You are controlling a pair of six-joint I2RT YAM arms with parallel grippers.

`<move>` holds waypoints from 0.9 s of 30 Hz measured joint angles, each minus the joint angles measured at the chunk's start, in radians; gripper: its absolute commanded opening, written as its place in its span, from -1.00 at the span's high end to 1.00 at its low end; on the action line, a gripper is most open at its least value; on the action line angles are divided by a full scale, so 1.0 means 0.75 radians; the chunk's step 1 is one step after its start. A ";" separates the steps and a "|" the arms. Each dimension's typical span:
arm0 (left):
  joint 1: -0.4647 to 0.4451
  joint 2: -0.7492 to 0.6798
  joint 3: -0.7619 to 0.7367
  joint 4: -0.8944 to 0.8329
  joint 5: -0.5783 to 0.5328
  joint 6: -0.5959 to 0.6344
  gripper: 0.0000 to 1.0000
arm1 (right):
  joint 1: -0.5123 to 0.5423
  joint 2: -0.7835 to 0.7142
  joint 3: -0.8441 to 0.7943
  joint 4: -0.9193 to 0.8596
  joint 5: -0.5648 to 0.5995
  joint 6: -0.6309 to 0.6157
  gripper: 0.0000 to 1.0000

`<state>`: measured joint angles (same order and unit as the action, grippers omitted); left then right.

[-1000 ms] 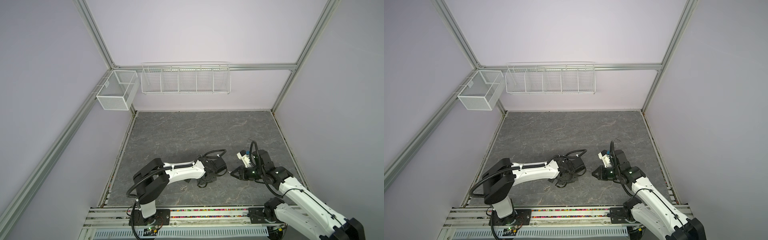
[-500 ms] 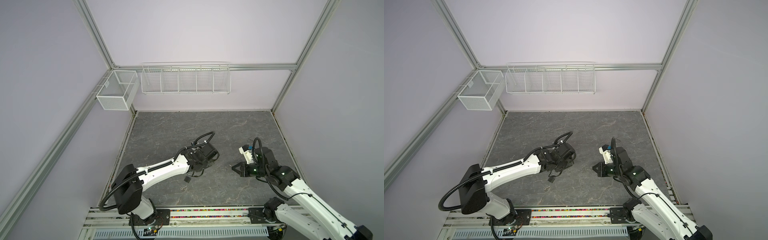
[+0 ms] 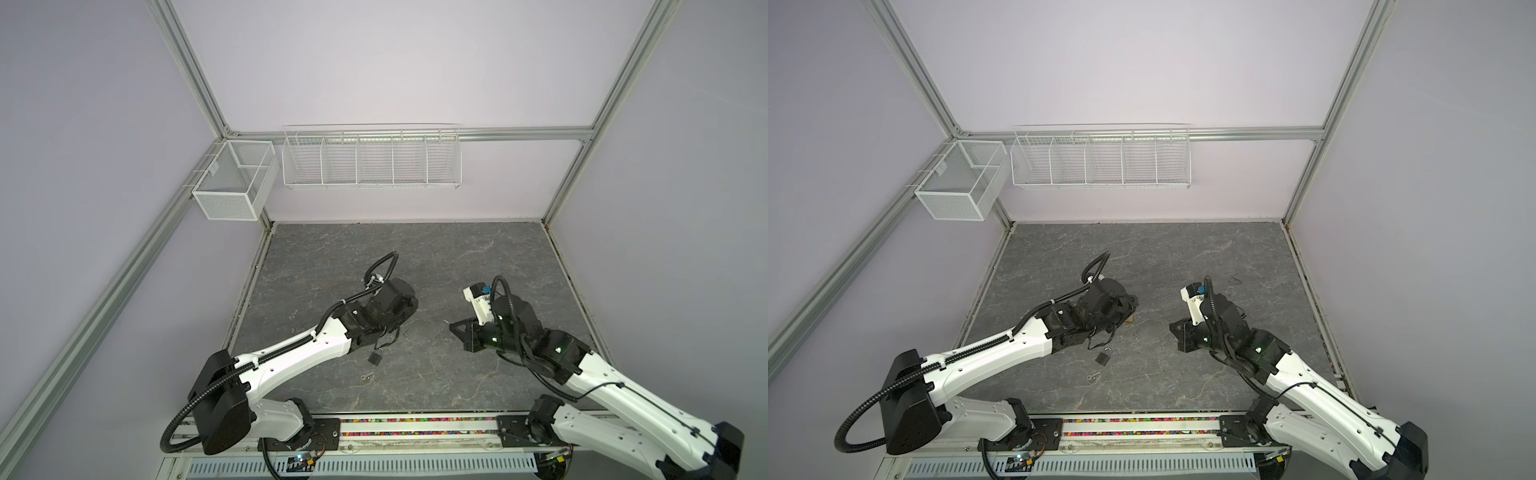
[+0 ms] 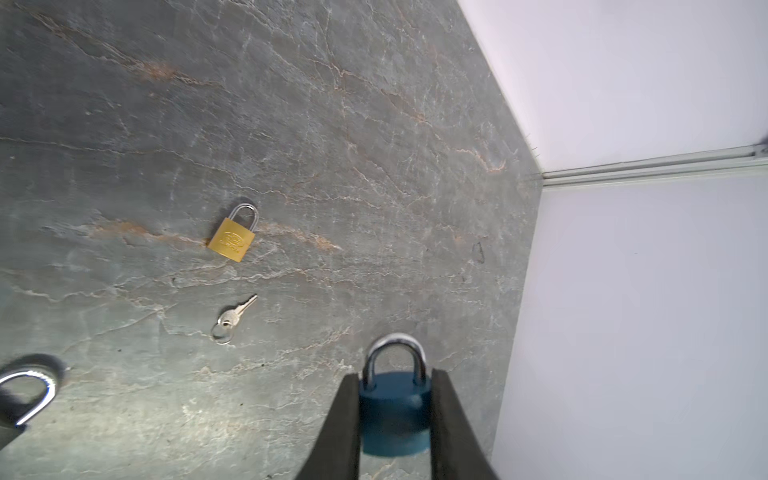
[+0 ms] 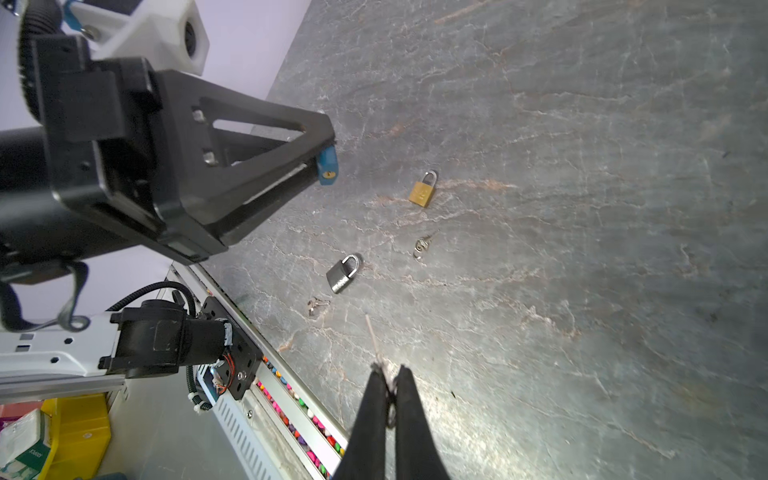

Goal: Unlock with the key
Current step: 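Lift the blue padlock with the left gripper while the right gripper approaches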

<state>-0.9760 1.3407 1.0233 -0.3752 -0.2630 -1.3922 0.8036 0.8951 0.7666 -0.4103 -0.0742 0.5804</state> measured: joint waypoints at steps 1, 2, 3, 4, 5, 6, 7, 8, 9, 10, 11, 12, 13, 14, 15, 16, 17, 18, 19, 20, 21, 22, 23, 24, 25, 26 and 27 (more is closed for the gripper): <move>0.000 -0.007 0.000 0.011 0.000 -0.010 1.00 | 0.016 0.031 0.021 0.019 0.012 0.001 0.87; 0.000 -0.012 0.000 0.019 0.001 -0.018 1.00 | 0.030 0.061 0.043 0.035 0.026 0.001 0.86; 0.000 -0.015 0.000 0.027 0.001 -0.024 1.00 | 0.042 0.091 0.061 0.054 0.036 0.004 0.87; 0.000 -0.017 0.000 0.036 0.002 -0.034 1.00 | 0.054 0.118 0.075 0.077 0.046 0.008 0.86; 0.000 -0.019 0.000 0.044 0.001 -0.042 1.00 | 0.068 0.142 0.084 0.100 0.059 0.015 0.87; 0.000 -0.019 0.000 0.049 0.002 -0.049 1.00 | 0.080 0.160 0.089 0.118 0.070 0.021 0.87; 0.000 -0.019 0.000 0.055 0.002 -0.058 1.00 | 0.094 0.176 0.090 0.136 0.089 0.030 0.87; 0.000 -0.019 0.000 0.057 0.002 -0.065 1.00 | 0.106 0.189 0.090 0.152 0.104 0.037 0.87; 0.000 -0.019 0.000 0.061 0.002 -0.072 1.00 | 0.114 0.198 0.090 0.162 0.115 0.045 0.87; 0.000 -0.019 0.000 0.065 0.002 -0.079 1.00 | 0.123 0.209 0.090 0.176 0.132 0.052 0.86; 0.000 -0.019 0.000 0.069 0.002 -0.088 1.00 | 0.129 0.219 0.090 0.187 0.147 0.060 0.87; 0.000 -0.019 0.000 0.074 0.002 -0.094 1.00 | 0.132 0.228 0.090 0.198 0.157 0.066 0.87; 0.000 -0.019 0.000 0.079 0.002 -0.098 1.00 | 0.135 0.239 0.090 0.212 0.172 0.073 0.87; 0.000 -0.019 0.000 0.085 0.003 -0.105 1.00 | 0.136 0.249 0.090 0.224 0.187 0.081 0.87; 0.000 -0.018 0.000 0.091 0.007 -0.110 1.00 | 0.136 0.258 0.090 0.234 0.201 0.090 0.87; 0.000 -0.018 0.000 0.096 0.013 -0.118 1.00 | 0.136 0.266 0.090 0.245 0.217 0.097 0.87; 0.000 -0.018 0.000 0.101 0.019 -0.125 1.00 | 0.136 0.272 0.090 0.256 0.231 0.103 0.87; 0.000 -0.017 0.000 0.107 0.027 -0.129 1.00 | 0.136 0.278 0.090 0.265 0.245 0.106 0.87; 0.000 -0.017 -0.001 0.117 0.036 -0.136 1.00 | 0.136 0.284 0.090 0.274 0.255 0.111 0.87; 0.000 -0.017 -0.002 0.127 0.041 -0.143 1.00 | 0.136 0.293 0.091 0.282 0.267 0.117 0.87; 0.000 -0.017 -0.005 0.137 0.045 -0.151 1.00 | 0.136 0.301 0.091 0.288 0.274 0.125 0.87; 0.000 -0.017 -0.009 0.150 0.049 -0.158 1.00 | 0.136 0.312 0.093 0.297 0.278 0.130 0.87; 0.000 -0.016 -0.012 0.154 0.053 -0.160 1.00 | 0.136 0.322 0.094 0.305 0.279 0.135 0.87; 0.000 -0.015 -0.015 0.157 0.056 -0.164 1.00 | 0.136 0.334 0.097 0.314 0.279 0.139 0.87; 0.000 -0.015 -0.017 0.158 0.059 -0.167 1.00 | 0.136 0.343 0.098 0.321 0.279 0.143 0.87; 0.000 -0.014 -0.018 0.158 0.060 -0.168 1.00 | 0.136 0.350 0.098 0.328 0.279 0.146 0.87; 0.000 -0.014 -0.018 0.156 0.060 -0.169 1.00 | 0.136 0.353 0.098 0.332 0.279 0.150 0.87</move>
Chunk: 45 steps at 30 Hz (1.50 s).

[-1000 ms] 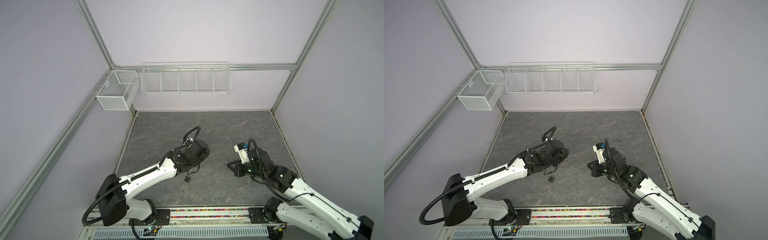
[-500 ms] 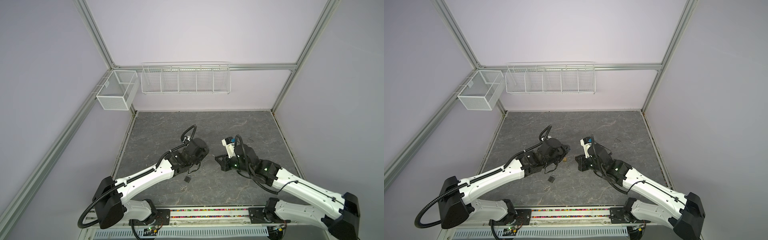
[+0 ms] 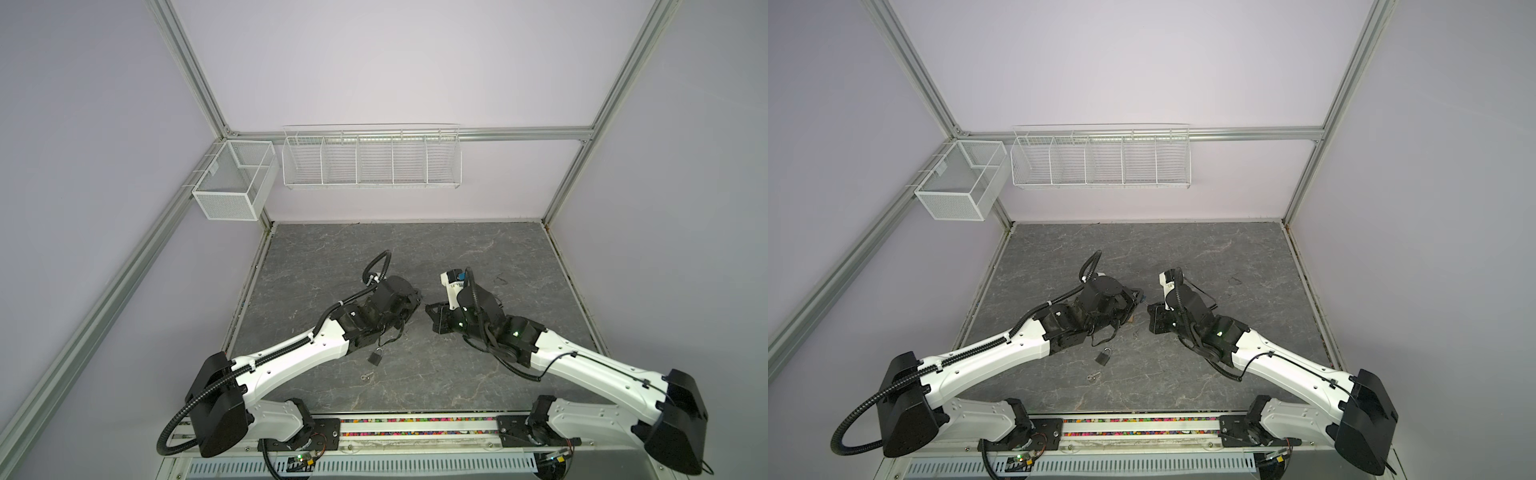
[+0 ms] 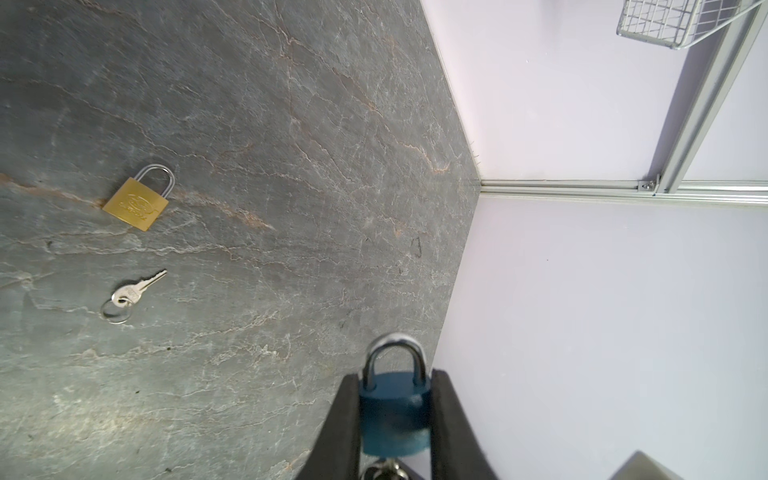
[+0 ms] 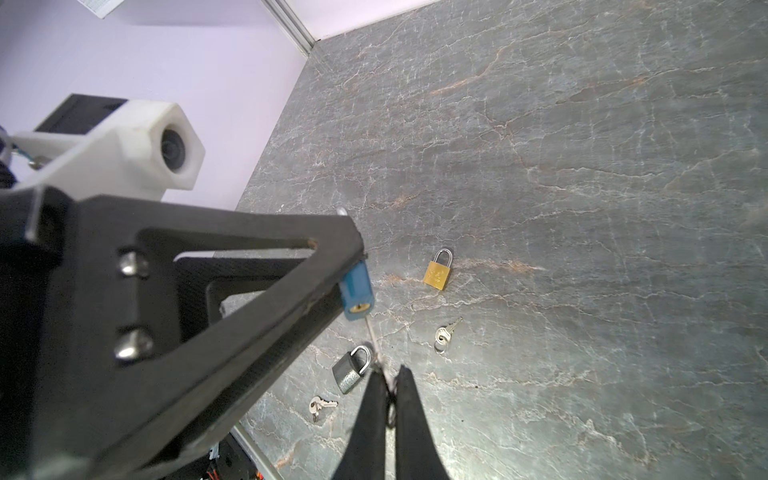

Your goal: Unlock with the key

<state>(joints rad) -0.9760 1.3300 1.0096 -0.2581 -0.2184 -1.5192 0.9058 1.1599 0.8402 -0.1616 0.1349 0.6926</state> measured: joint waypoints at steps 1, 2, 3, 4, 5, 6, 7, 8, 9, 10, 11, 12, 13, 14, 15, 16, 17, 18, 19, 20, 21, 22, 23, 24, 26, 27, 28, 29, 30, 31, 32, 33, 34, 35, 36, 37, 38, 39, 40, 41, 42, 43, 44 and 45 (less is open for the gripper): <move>0.001 0.000 0.000 -0.001 -0.001 -0.004 1.00 | 0.000 0.000 0.000 0.002 0.000 0.005 0.87; 0.001 0.000 0.000 -0.001 -0.002 -0.007 1.00 | 0.000 -0.002 0.000 0.006 0.001 0.007 0.87; 0.001 0.000 -0.001 -0.002 -0.002 -0.009 1.00 | 0.001 -0.003 0.000 0.008 0.001 0.010 0.87; 0.001 0.000 -0.001 -0.002 -0.003 -0.010 1.00 | 0.001 -0.003 0.000 0.009 0.001 0.011 0.87; 0.001 0.000 -0.002 -0.002 -0.003 -0.011 1.00 | 0.001 -0.003 0.000 0.010 0.003 0.014 0.87; 0.001 0.000 -0.003 -0.002 -0.004 -0.014 1.00 | 0.001 -0.003 0.000 0.009 0.006 0.017 0.87; 0.001 0.000 -0.003 -0.002 -0.005 -0.017 1.00 | 0.001 -0.003 0.001 0.009 0.010 0.020 0.87; 0.001 0.000 -0.003 -0.002 -0.006 -0.018 1.00 | 0.001 -0.003 0.001 0.010 0.012 0.021 0.87; 0.001 0.000 -0.003 -0.003 -0.007 -0.019 1.00 | 0.000 -0.003 0.002 0.009 0.015 0.024 0.87; 0.001 -0.001 -0.003 -0.003 -0.008 -0.019 1.00 | 0.001 -0.002 0.005 0.008 0.017 0.026 0.87; 0.001 -0.001 -0.003 -0.003 -0.011 -0.021 1.00 | 0.001 -0.001 0.008 0.008 0.024 0.030 0.87; 0.001 -0.001 -0.003 -0.002 -0.014 -0.024 1.00 | 0.001 -0.001 0.011 0.008 0.027 0.032 0.87; 0.001 -0.001 -0.003 -0.002 -0.017 -0.027 1.00 | 0.001 -0.001 0.013 0.008 0.034 0.036 0.87; 0.001 -0.002 -0.003 -0.002 -0.018 -0.028 1.00 | 0.001 -0.001 0.014 0.008 0.036 0.040 0.87; 0.001 -0.002 -0.003 -0.002 -0.019 -0.030 1.00 | 0.001 -0.001 0.015 0.009 0.038 0.044 0.87; 0.001 -0.003 -0.004 -0.002 -0.020 -0.033 1.00 | 0.001 0.000 0.015 0.009 0.039 0.046 0.87; 0.001 -0.004 -0.006 -0.003 -0.021 -0.034 1.00 | 0.001 0.001 0.017 0.008 0.040 0.049 0.87; 0.001 -0.004 -0.008 -0.002 -0.023 -0.038 1.00 | 0.001 0.005 0.022 0.007 0.040 0.051 0.87; 0.002 -0.004 -0.010 -0.002 -0.027 -0.043 1.00 | 0.001 0.013 0.034 0.003 0.040 0.054 0.87; 0.004 -0.004 -0.012 -0.002 -0.035 -0.045 1.00 | 0.002 0.022 0.044 0.003 0.040 0.055 0.87; 0.006 -0.004 -0.012 -0.002 -0.037 -0.048 1.00 | 0.003 0.028 0.052 0.003 0.040 0.057 0.87; 0.008 -0.004 -0.012 -0.002 -0.039 -0.052 1.00 | 0.004 0.034 0.057 0.003 0.040 0.059 0.87; 0.010 -0.004 -0.012 -0.002 -0.042 -0.055 1.00 | 0.006 0.038 0.061 0.004 0.040 0.060 0.87; 0.010 -0.004 -0.012 -0.003 -0.044 -0.060 1.00 | 0.007 0.041 0.062 0.004 0.040 0.061 0.87; 0.010 -0.004 -0.013 -0.003 -0.050 -0.072 1.00 | 0.011 0.049 0.066 0.003 0.040 0.066 0.87; 0.010 -0.004 -0.015 -0.001 -0.053 -0.079 1.00 | 0.012 0.053 0.068 0.003 0.040 0.066 0.87; 0.010 -0.005 -0.020 0.003 -0.056 -0.086 1.00 | 0.014 0.057 0.070 0.003 0.040 0.069 0.87; 0.010 -0.007 -0.024 0.005 -0.058 -0.094 1.00 | 0.016 0.060 0.071 0.003 0.041 0.070 0.87; 0.010 -0.008 -0.028 0.009 -0.060 -0.099 1.00 | 0.017 0.061 0.070 0.003 0.041 0.072 0.87; 0.010 -0.009 -0.034 0.012 -0.062 -0.105 1.00 | 0.018 0.061 0.070 0.002 0.044 0.076 0.87; 0.010 -0.012 -0.039 0.017 -0.063 -0.112 1.00 | 0.019 0.061 0.070 0.002 0.045 0.079 0.87; 0.010 -0.014 -0.043 0.020 -0.063 -0.116 1.00 | 0.019 0.061 0.070 0.002 0.045 0.081 0.87; 0.010 -0.016 -0.045 0.020 -0.063 -0.122 1.00 | 0.019 0.062 0.070 0.003 0.045 0.084 0.87; 0.010 -0.016 -0.045 0.020 -0.063 -0.127 1.00 | 0.020 0.063 0.071 0.002 0.046 0.086 0.87; 0.010 -0.017 -0.045 0.020 -0.063 -0.130 1.00 | 0.020 0.064 0.071 0.003 0.048 0.088 0.87; 0.010 -0.017 -0.045 0.021 -0.063 -0.134 1.00 | 0.020 0.065 0.071 0.003 0.049 0.090 0.87; 0.010 -0.019 -0.046 0.022 -0.063 -0.138 1.00 | 0.020 0.065 0.071 0.003 0.050 0.090 0.87; 0.010 -0.021 -0.050 0.027 -0.063 -0.140 1.00 | 0.020 0.066 0.071 0.002 0.050 0.090 0.87; 0.010 -0.024 -0.054 0.030 -0.063 -0.145 1.00 | 0.020 0.067 0.072 0.003 0.050 0.090 0.87; 0.010 -0.028 -0.060 0.034 -0.063 -0.149 1.00 | 0.020 0.068 0.072 0.003 0.050 0.091 0.87; 0.010 -0.031 -0.066 0.037 -0.063 -0.154 1.00 | 0.021 0.069 0.072 0.003 0.050 0.091 0.87; 0.010 -0.034 -0.071 0.040 -0.063 -0.158 1.00 | 0.021 0.070 0.072 0.003 0.050 0.091 0.87; 0.010 -0.035 -0.075 0.043 -0.063 -0.160 1.00 | 0.022 0.071 0.072 0.002 0.050 0.092 0.87; 0.010 -0.036 -0.080 0.049 -0.063 -0.163 1.00 | 0.023 0.072 0.072 0.003 0.051 0.092 0.87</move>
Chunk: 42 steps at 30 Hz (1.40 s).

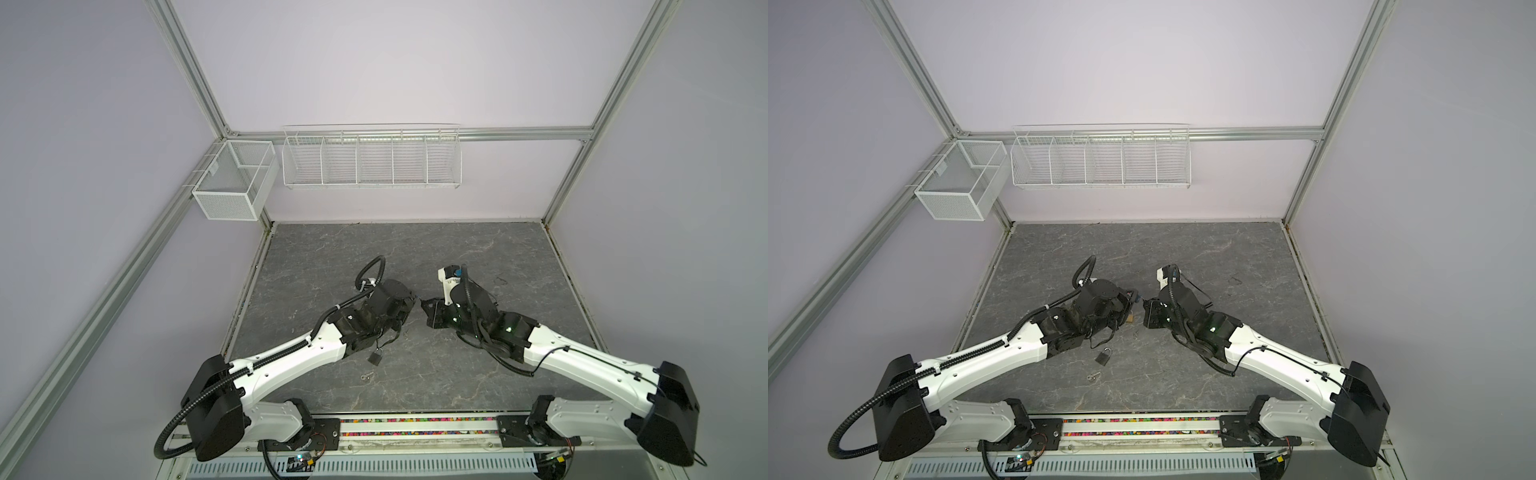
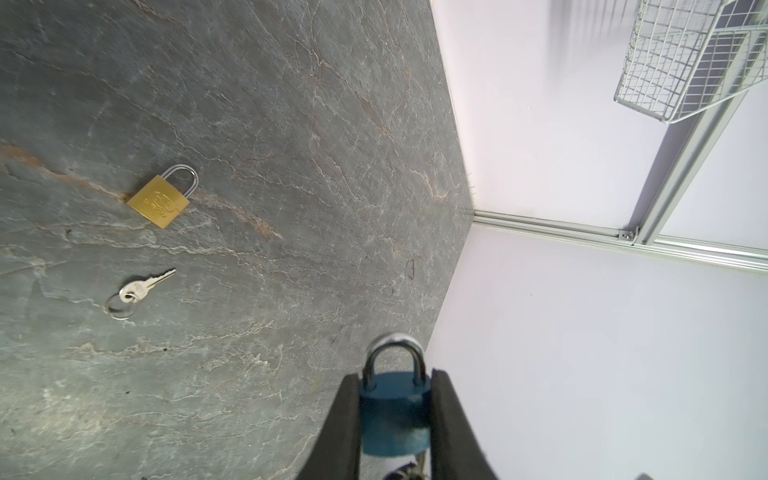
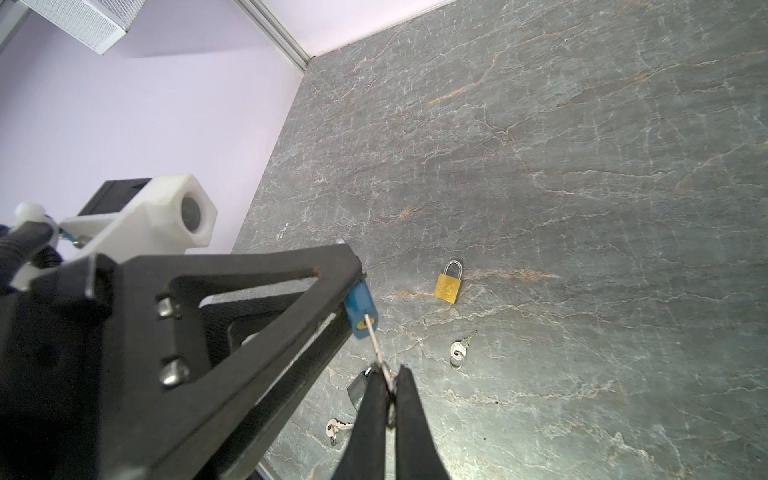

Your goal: Unlock with the key

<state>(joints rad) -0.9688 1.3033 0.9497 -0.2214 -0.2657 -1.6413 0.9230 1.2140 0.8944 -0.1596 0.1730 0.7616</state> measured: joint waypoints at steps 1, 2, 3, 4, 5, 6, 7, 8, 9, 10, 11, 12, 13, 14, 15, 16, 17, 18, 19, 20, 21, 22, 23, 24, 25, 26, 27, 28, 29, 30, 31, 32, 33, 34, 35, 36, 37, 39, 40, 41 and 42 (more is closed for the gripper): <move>0.000 0.000 -0.002 0.002 0.001 -0.001 1.00 | 0.002 0.003 0.002 -0.001 0.001 0.002 0.87; 0.000 -0.001 -0.003 0.005 0.000 -0.004 1.00 | 0.002 0.008 0.005 -0.001 0.004 0.002 0.87; 0.001 -0.001 -0.006 0.009 -0.003 -0.005 1.00 | 0.003 0.013 0.008 -0.001 0.005 0.002 0.87; 0.002 -0.001 -0.008 0.011 -0.006 -0.006 1.00 | 0.003 0.018 0.011 0.000 0.006 0.002 0.87; 0.003 -0.001 -0.008 0.011 -0.005 -0.006 1.00 | 0.003 0.020 0.011 0.000 0.007 0.002 0.87; 0.003 -0.001 -0.008 0.012 -0.006 -0.006 1.00 | 0.003 0.021 0.011 0.000 0.008 0.002 0.87; 0.003 -0.001 -0.008 0.017 -0.006 -0.006 1.00 | 0.004 0.022 0.011 0.000 0.009 0.002 0.87; 0.003 -0.001 -0.008 0.020 -0.005 -0.006 1.00 | 0.004 0.022 0.012 0.000 0.009 0.002 0.87; 0.004 -0.001 -0.008 0.022 -0.005 -0.006 1.00 | 0.004 0.022 0.012 0.000 0.010 0.002 0.87; 0.004 -0.001 -0.008 0.025 -0.005 -0.006 1.00 | 0.004 0.022 0.013 0.000 0.010 0.002 0.87; 0.004 -0.001 -0.008 0.029 -0.006 -0.006 1.00 | 0.004 0.022 0.013 0.000 0.010 0.002 0.87; 0.004 -0.001 -0.008 0.031 -0.006 -0.006 1.00 | 0.004 0.023 0.013 0.000 0.009 0.002 0.87; 0.004 -0.001 -0.008 0.034 -0.006 -0.007 1.00 | 0.005 0.023 0.014 0.000 0.009 0.003 0.87; 0.004 -0.001 -0.008 0.038 -0.006 -0.007 1.00 | 0.005 0.023 0.014 0.000 0.009 0.003 0.87; 0.005 -0.001 -0.009 0.039 -0.006 -0.009 1.00 | 0.005 0.025 0.015 0.001 0.009 0.003 0.87; 0.006 -0.001 -0.009 0.040 -0.004 -0.010 1.00 | 0.006 0.028 0.017 0.001 0.009 0.003 0.87; 0.006 -0.001 -0.009 0.044 -0.004 -0.011 1.00 | 0.009 0.036 0.022 0.000 0.010 0.003 0.87; 0.007 -0.001 -0.010 0.047 -0.007 -0.014 1.00 | 0.011 0.041 0.026 0.001 0.013 0.003 0.87; 0.008 -0.001 -0.015 0.053 -0.009 -0.017 1.00 | 0.012 0.047 0.030 0.001 0.017 0.003 0.87; 0.009 -0.001 -0.022 0.064 -0.009 -0.021 1.00 | 0.012 0.050 0.031 0.001 0.018 0.003 0.87; 0.009 -0.001 -0.026 0.068 -0.009 -0.026 1.00 | 0.013 0.053 0.031 0.000 0.019 0.003 0.87; 0.009 -0.001 -0.030 0.070 -0.010 -0.030 1.00 | 0.014 0.055 0.031 0.000 0.019 0.003 0.87; 0.009 -0.001 -0.030 0.070 -0.010 -0.031 1.00 | 0.015 0.057 0.031 0.000 0.020 0.003 0.87; 0.009 -0.001 -0.030 0.070 -0.010 -0.033 1.00 | 0.015 0.057 0.032 0.000 0.021 0.003 0.87; 0.009 -0.001 -0.030 0.073 -0.010 -0.034 1.00 | 0.017 0.057 0.034 0.000 0.024 0.003 0.87; 0.009 -0.001 -0.030 0.076 -0.011 -0.034 1.00 | 0.018 0.058 0.036 -0.001 0.029 0.003 0.87; 0.009 -0.001 -0.030 0.079 -0.013 -0.034 1.00 | 0.019 0.060 0.040 -0.002 0.032 0.003 0.87; 0.009 -0.001 -0.030 0.082 -0.017 -0.034 1.00 | 0.019 0.062 0.044 -0.003 0.034 0.003 0.87; 0.009 -0.001 -0.030 0.084 -0.021 -0.034 1.00 | 0.019 0.064 0.048 -0.005 0.034 0.005 0.87; 0.009 -0.001 -0.029 0.083 -0.025 -0.033 1.00 | 0.019 0.067 0.053 -0.009 0.033 0.009 0.87; 0.009 0.000 -0.024 0.075 -0.028 -0.031 1.00 | 0.019 0.069 0.058 -0.013 0.031 0.012 0.87; 0.008 0.000 -0.014 0.055 -0.036 -0.029 1.00 | 0.019 0.075 0.066 -0.017 0.027 0.018 0.87; 0.008 0.000 -0.006 0.038 -0.045 -0.026 1.00 | 0.019 0.083 0.080 -0.024 0.020 0.027 0.87; 0.008 0.000 0.003 0.026 -0.055 -0.023 1.00 | 0.019 0.089 0.090 -0.028 0.016 0.033 0.87; 0.007 0.000 0.011 0.018 -0.067 -0.018 1.00 | 0.019 0.096 0.101 -0.033 0.009 0.040 0.87; 0.007 0.000 0.014 0.013 -0.076 -0.013 1.00 | 0.018 0.102 0.110 -0.035 0.003 0.052 0.87; 0.006 0.000 0.017 0.007 -0.085 -0.007 1.00 | 0.018 0.106 0.116 -0.039 -0.002 0.060 0.87; 0.000 0.000 0.021 -0.005 -0.101 0.003 1.00 | 0.017 0.112 0.120 -0.042 -0.016 0.082 0.87; -0.002 0.000 0.021 -0.010 -0.106 0.006 1.00 | 0.017 0.116 0.121 -0.044 -0.022 0.093 0.87; -0.003 0.000 0.021 -0.016 -0.109 0.007 1.00 | 0.017 0.120 0.122 -0.045 -0.027 0.100 0.87; -0.005 0.000 0.022 -0.018 -0.108 0.010 1.00 | 0.017 0.125 0.122 -0.043 -0.033 0.107 0.87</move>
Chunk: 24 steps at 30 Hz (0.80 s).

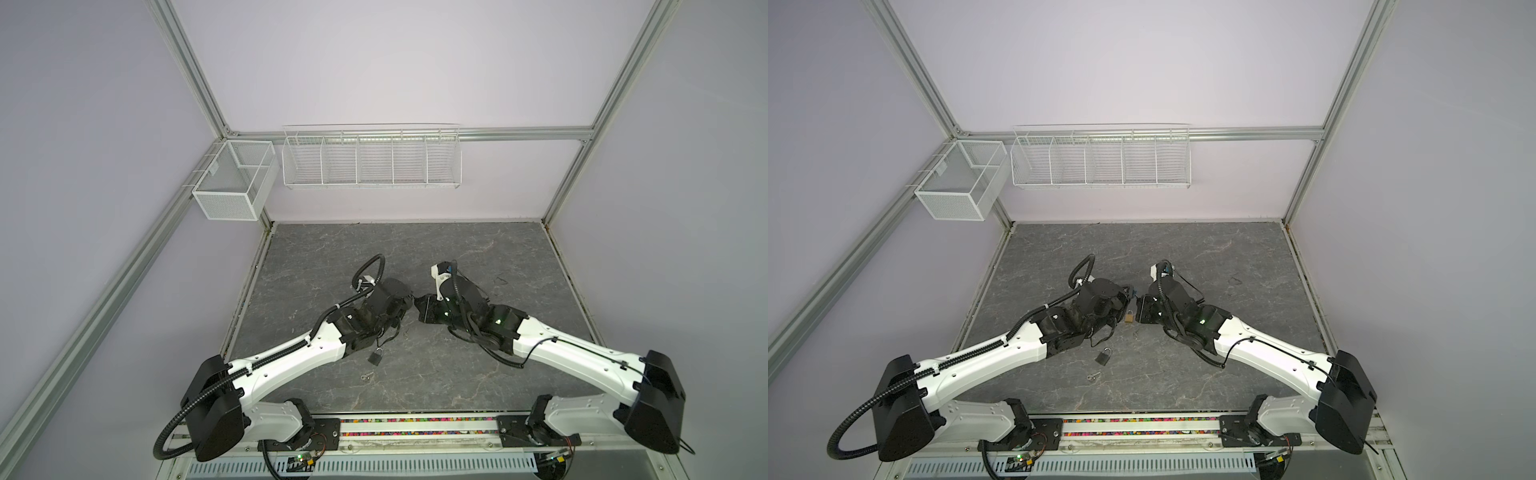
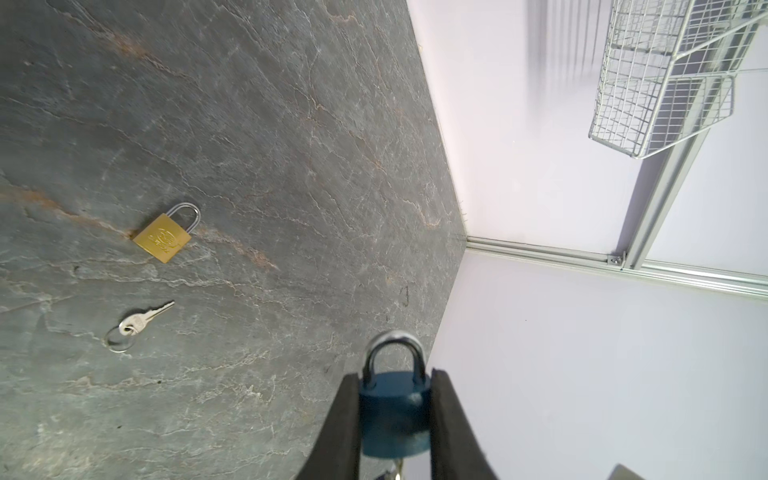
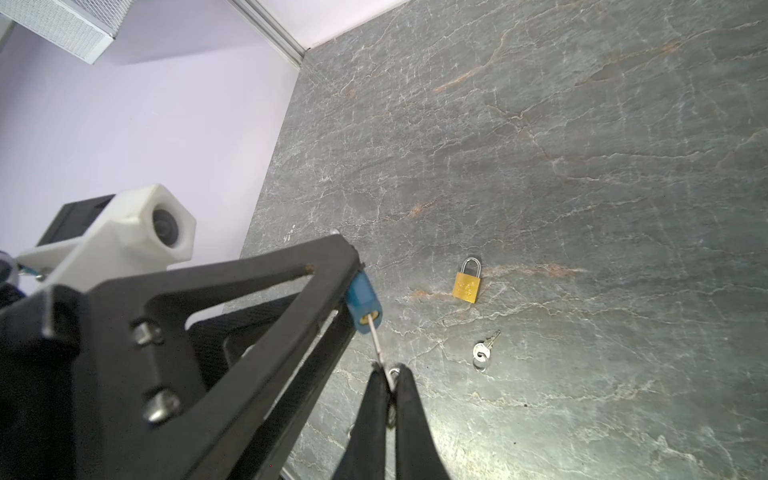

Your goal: Unlock with the key

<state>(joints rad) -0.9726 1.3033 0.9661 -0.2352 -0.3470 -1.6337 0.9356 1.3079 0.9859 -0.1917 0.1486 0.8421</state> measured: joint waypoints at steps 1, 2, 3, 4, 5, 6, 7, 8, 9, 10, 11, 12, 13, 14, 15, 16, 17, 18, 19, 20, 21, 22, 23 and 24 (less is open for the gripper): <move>-0.002 0.000 -0.001 -0.003 -0.003 0.002 1.00 | 0.000 0.004 0.000 0.002 -0.008 0.006 0.87; -0.003 0.000 -0.001 -0.003 -0.004 0.006 1.00 | 0.000 0.005 0.000 0.003 -0.014 0.013 0.87; -0.003 0.000 -0.001 -0.002 -0.005 0.008 1.00 | -0.001 0.006 0.000 0.004 -0.019 0.020 0.87; -0.003 0.000 -0.001 -0.002 -0.005 0.012 1.00 | -0.003 0.006 0.000 0.004 -0.024 0.024 0.87; -0.003 0.000 -0.001 -0.002 -0.004 0.017 1.00 | -0.006 0.006 0.000 0.004 -0.031 0.025 0.87; -0.003 0.000 -0.001 -0.002 -0.003 0.022 1.00 | -0.006 0.006 0.000 0.004 -0.036 0.024 0.87; -0.003 -0.001 -0.001 -0.003 -0.002 0.028 1.00 | -0.007 0.006 0.000 0.003 -0.039 0.023 0.87; -0.003 -0.002 -0.001 -0.005 -0.001 0.034 1.00 | -0.007 0.006 0.002 -0.001 -0.040 0.018 0.87; -0.003 -0.003 -0.001 -0.005 0.003 0.041 1.00 | -0.007 0.006 0.008 -0.012 -0.039 0.007 0.87; -0.003 -0.004 -0.001 -0.003 0.006 0.045 1.00 | -0.007 0.006 0.016 -0.026 -0.038 -0.005 0.87; -0.003 -0.007 -0.001 -0.001 0.009 0.055 1.00 | -0.007 0.006 0.024 -0.037 -0.035 -0.016 0.87; -0.003 -0.009 -0.001 0.002 0.010 0.061 1.00 | -0.007 0.006 0.030 -0.041 -0.034 -0.026 0.87; -0.003 -0.011 0.000 0.004 0.011 0.068 1.00 | -0.008 0.006 0.033 -0.044 -0.037 -0.034 0.87; -0.003 -0.012 0.000 0.005 0.014 0.079 1.00 | -0.011 0.006 0.039 -0.052 -0.041 -0.041 0.87; -0.003 -0.012 0.004 0.002 0.016 0.092 1.00 | -0.014 0.006 0.044 -0.060 -0.048 -0.045 0.87; -0.003 -0.012 0.008 -0.004 0.019 0.103 1.00 | -0.016 0.006 0.048 -0.066 -0.054 -0.046 0.87; -0.002 -0.012 0.012 -0.006 0.019 0.114 1.00 | -0.018 0.006 0.051 -0.068 -0.060 -0.046 0.87; -0.002 -0.013 0.014 -0.006 0.019 0.124 1.00 | -0.021 0.006 0.053 -0.068 -0.065 -0.046 0.87; -0.001 -0.012 0.016 -0.006 0.021 0.130 1.00 | -0.023 0.006 0.054 -0.068 -0.069 -0.047 0.87; 0.001 -0.013 0.016 -0.007 0.026 0.137 1.00 | -0.024 0.006 0.056 -0.073 -0.068 -0.051 0.87; 0.002 -0.013 0.020 -0.016 0.035 0.141 1.00 | -0.022 0.006 0.061 -0.086 -0.063 -0.064 0.87; 0.003 -0.012 0.028 -0.034 0.044 0.144 1.00 | -0.018 0.006 0.069 -0.102 -0.053 -0.083 0.87; 0.002 -0.012 0.036 -0.045 0.054 0.145 1.00 | -0.010 0.006 0.079 -0.120 -0.032 -0.108 0.87; 0.003 -0.013 0.040 -0.047 0.063 0.143 1.00 | 0.000 0.006 0.090 -0.133 -0.004 -0.135 0.87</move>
<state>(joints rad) -0.9707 1.2934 0.9962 -0.2703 -0.2996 -1.5265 0.9356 1.3121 1.0531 -0.2913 0.1455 0.7406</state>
